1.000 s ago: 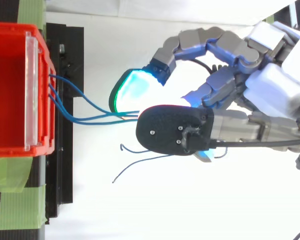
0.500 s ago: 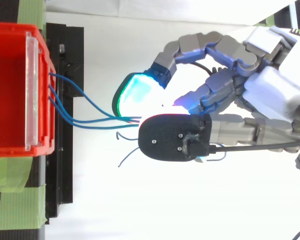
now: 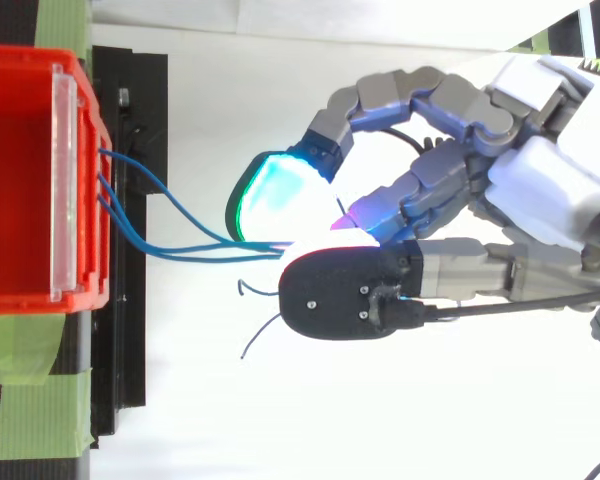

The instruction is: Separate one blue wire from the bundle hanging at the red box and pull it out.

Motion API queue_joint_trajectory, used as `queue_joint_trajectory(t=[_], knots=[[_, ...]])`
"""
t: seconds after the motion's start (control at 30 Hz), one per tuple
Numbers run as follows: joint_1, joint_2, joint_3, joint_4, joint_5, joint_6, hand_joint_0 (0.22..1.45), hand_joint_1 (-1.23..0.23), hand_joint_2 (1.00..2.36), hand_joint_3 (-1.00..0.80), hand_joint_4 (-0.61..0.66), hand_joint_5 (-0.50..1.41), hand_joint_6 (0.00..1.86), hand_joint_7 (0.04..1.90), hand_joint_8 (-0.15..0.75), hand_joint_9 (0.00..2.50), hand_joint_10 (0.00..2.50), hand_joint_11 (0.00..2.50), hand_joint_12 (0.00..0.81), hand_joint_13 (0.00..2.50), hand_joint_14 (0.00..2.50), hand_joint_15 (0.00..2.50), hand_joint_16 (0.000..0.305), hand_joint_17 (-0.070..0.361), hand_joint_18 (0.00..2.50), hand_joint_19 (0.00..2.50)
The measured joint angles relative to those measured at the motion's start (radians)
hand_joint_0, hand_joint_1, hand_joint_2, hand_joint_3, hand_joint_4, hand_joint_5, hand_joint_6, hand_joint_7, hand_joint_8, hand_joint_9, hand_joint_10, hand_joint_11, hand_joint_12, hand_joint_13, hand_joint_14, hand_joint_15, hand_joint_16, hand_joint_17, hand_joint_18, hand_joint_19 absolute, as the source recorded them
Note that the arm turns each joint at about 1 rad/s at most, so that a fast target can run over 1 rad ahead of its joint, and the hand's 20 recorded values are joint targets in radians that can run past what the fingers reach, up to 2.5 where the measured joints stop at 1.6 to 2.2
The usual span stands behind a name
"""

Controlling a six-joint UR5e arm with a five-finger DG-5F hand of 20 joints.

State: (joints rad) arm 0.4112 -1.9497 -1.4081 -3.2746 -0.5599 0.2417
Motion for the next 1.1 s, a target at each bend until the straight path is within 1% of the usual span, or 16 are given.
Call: queue_joint_trajectory(t=[0.17, 0.2, 0.23, 0.33, 0.43, 0.5, 0.57, 0.7, 0.77, 0.87, 0.9, 1.03, 1.1], knots=[[0.004, 0.0, 0.0, 0.002, 0.0, 0.023, 0.62, -0.77, 1.02, -0.19, 0.04, -0.18, 0.96, 1.03, 0.373, 1.32, 0.02, 1.39, 0.418, 1.39, 0.02, 1.4, 0.046, 0.103, 0.96, 0.55], [0.005, 0.0, 0.0, 0.002, 0.0, 0.035, 0.62, -0.77, 1.02, -0.17, 0.03, -0.17, 0.96, 1.04, 0.385, 1.34, 0.01, 1.39, 0.441, 1.41, 0.01, 1.39, 0.048, 0.109, 0.98, 0.54], [0.006, 0.0, 0.0, 0.002, 0.0, 0.044, 0.61, -0.77, 1.02, -0.16, 0.02, -0.16, 0.96, 1.05, 0.391, 1.35, 0.01, 1.38, 0.437, 1.42, 0.01, 1.39, 0.05, 0.112, 1.0, 0.54], [0.01, 0.0, 0.0, 0.001, -0.001, 0.07, 0.6, -0.76, 1.01, -0.11, 0.0, -0.13, 0.94, 1.07, 0.419, 1.43, 0.01, 1.35, 0.507, 1.48, 0.01, 1.38, 0.058, 0.13, 1.09, 0.5], [0.012, 0.0, 0.0, 0.001, -0.002, 0.086, 0.59, -0.74, 1.0, -0.09, -0.02, -0.12, 0.93, 1.1, 0.421, 1.47, 0.01, 1.33, 0.516, 1.5, 0.01, 1.36, 0.06, 0.136, 1.12, 0.49], [0.014, 0.0, 0.0, 0.001, -0.002, 0.094, 0.57, -0.71, 1.04, -0.1, -0.03, -0.12, 0.93, 1.09, 0.41, 1.48, 0.01, 1.31, 0.527, 1.51, 0.01, 1.36, 0.061, 0.138, 1.13, 0.49], [0.015, 0.0, 0.0, 0.001, -0.001, 0.099, 0.56, -0.68, 1.06, -0.11, -0.05, -0.12, 0.93, 1.09, 0.393, 1.49, 0.01, 1.3, 0.523, 1.51, 0.01, 1.36, 0.062, 0.139, 1.13, 0.49], [0.016, 0.0, 0.0, 0.001, 0.0, 0.101, 0.55, -0.64, 1.07, -0.1, -0.04, -0.12, 0.93, 1.09, 0.395, 1.5, 0.02, 1.29, 0.525, 1.5, 0.01, 1.35, 0.063, 0.141, 1.13, 0.48], [0.017, 0.0, 0.0, 0.001, 0.0, 0.101, 0.54, -0.62, 1.15, -0.1, -0.04, -0.11, 0.93, 1.08, 0.4, 1.5, 0.02, 1.27, 0.53, 1.51, 0.01, 1.34, 0.063, 0.142, 1.14, 0.48], [0.018, 0.0, 0.0, 0.001, 0.0, 0.1, 0.51, -0.61, 1.31, -0.09, -0.05, -0.1, 0.92, 1.1, 0.413, 1.53, 0.02, 1.27, 0.534, 1.51, 0.01, 1.33, 0.064, 0.143, 1.15, 0.46], [0.018, 0.0, 0.0, 0.001, 0.0, 0.1, 0.51, -0.62, 1.32, -0.09, -0.05, -0.1, 0.92, 1.09, 0.427, 1.54, 0.02, 1.28, 0.535, 1.51, 0.01, 1.33, 0.064, 0.143, 1.16, 0.46], [0.018, 0.0, 0.0, 0.001, 0.001, 0.099, 0.52, -0.65, 1.27, -0.09, -0.02, -0.1, 0.92, 1.1, 0.418, 1.56, 0.01, 1.32, 0.541, 1.51, 0.01, 1.33, 0.063, 0.142, 1.16, 0.46], [0.018, 0.0, 0.0, 0.0, 0.001, 0.099, 0.53, -0.66, 1.22, -0.08, 0.0, -0.1, 0.92, 1.12, 0.421, 1.58, 0.01, 1.34, 0.534, 1.51, 0.01, 1.32, 0.063, 0.141, 1.16, 0.45]])
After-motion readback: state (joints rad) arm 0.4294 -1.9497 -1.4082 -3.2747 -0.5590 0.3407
